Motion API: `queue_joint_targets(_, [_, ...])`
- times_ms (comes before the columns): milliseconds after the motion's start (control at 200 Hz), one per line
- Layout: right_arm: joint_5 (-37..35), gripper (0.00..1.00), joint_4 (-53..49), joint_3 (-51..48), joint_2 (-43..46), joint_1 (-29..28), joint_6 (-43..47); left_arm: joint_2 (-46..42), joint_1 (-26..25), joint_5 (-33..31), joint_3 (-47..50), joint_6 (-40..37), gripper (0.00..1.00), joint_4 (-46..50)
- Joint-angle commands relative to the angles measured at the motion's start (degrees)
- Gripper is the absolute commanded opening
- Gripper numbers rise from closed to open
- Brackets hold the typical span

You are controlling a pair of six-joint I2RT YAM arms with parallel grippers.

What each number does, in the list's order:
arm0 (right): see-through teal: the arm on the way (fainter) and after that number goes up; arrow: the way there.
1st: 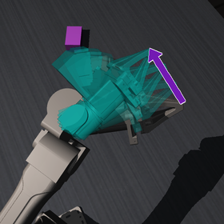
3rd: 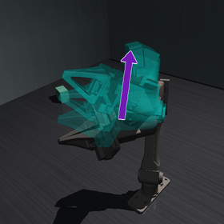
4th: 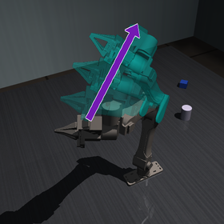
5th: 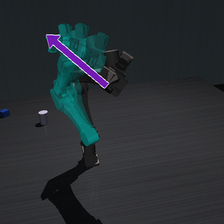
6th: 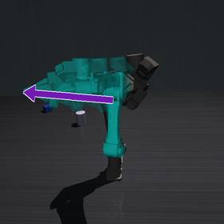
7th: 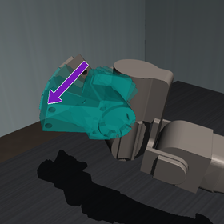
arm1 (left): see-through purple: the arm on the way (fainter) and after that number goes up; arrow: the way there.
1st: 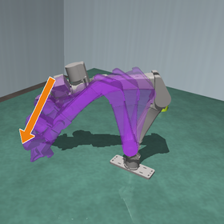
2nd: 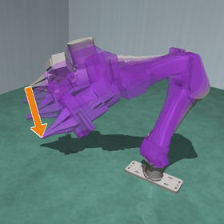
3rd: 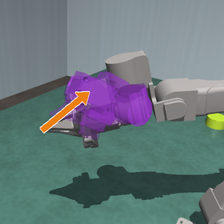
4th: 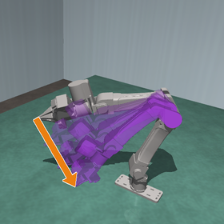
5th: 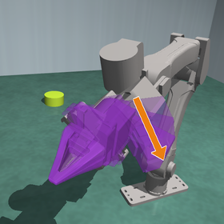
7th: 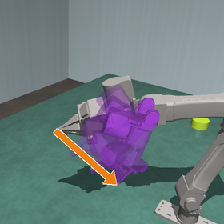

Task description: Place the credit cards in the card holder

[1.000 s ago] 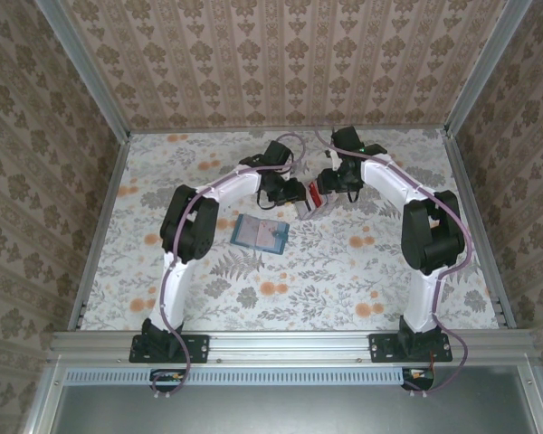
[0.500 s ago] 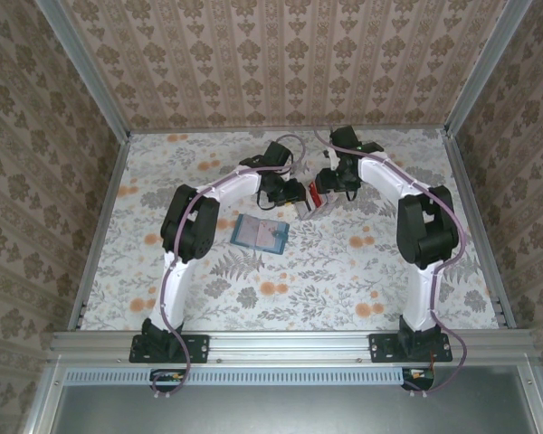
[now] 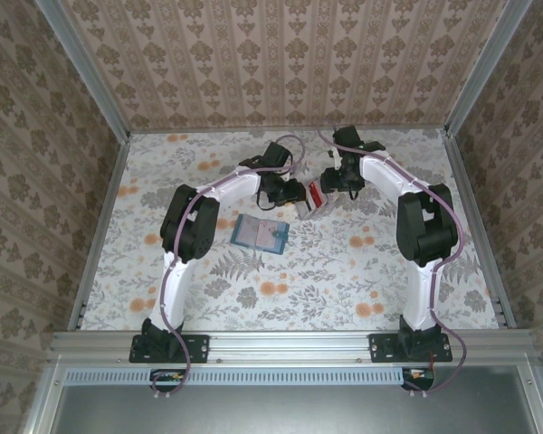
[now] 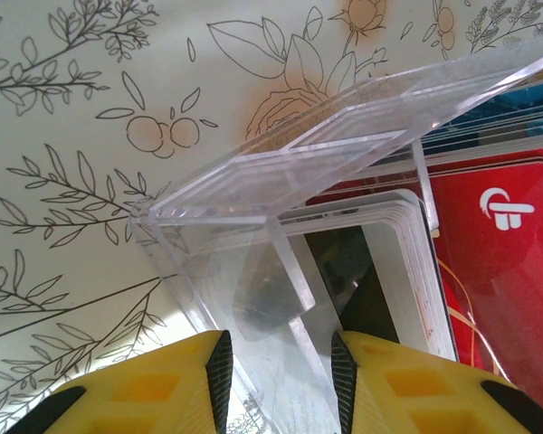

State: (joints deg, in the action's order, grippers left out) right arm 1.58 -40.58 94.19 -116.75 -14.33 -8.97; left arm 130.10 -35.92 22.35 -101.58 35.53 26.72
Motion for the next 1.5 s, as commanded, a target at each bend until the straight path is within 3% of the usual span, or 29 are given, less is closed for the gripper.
queue_joint_targets(0, [-2.3, 0.59, -1.1, -0.5, 0.4, 0.5, 0.1, 0.3, 0.1, -1.4, 2.3, -0.5, 0.37, 2.0])
queue_joint_targets(840, [-2.3, 0.52, -0.9, -1.1, 3.6, 1.2, -0.1, -0.6, 0.0, -2.3, 3.6, -0.7, 0.37, 1.6])
queue_joint_targets(1095, [-0.6, 0.39, -0.8, -1.5, 3.6, 1.1, 0.2, -0.6, 0.0, -2.3, 3.7, -0.6, 0.37, 1.4])
queue_joint_targets(1325, [0.8, 0.18, -0.4, -1.7, 4.3, 1.2, 0.2, -0.7, 0.0, -2.4, 3.6, -0.6, 0.37, 1.6])
queue_joint_targets(1495, [1.9, 0.13, -0.6, -1.8, 5.1, 1.2, 0.2, -0.7, 0.0, -2.4, 3.8, -0.6, 0.37, 1.5])
